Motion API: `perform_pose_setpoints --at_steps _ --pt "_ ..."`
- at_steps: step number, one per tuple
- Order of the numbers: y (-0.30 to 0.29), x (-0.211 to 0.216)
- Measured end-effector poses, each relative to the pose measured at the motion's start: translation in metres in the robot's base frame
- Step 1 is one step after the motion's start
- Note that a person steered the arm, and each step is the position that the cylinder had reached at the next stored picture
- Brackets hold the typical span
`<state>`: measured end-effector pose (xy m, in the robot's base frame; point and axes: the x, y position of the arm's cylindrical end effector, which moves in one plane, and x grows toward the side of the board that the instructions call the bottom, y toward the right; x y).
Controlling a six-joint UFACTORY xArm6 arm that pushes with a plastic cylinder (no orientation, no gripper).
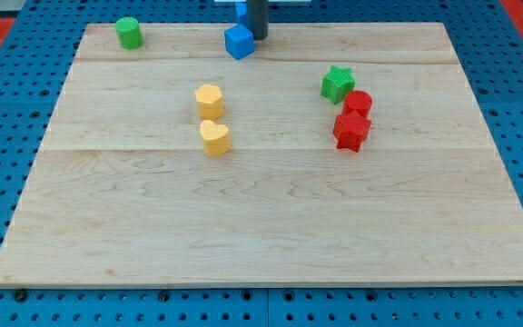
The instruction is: Slide the blue cube up a bit
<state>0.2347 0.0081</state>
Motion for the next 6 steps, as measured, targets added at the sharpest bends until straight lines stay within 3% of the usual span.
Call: perform_pose_setpoints --at_steps 1,2,3,5,6 --pt "-0.003 0.042" --pt "-0.076 0.036" --pt "-0.112 0.024" --pt "-0.029 0.01" --pt "-0.037 0.013"
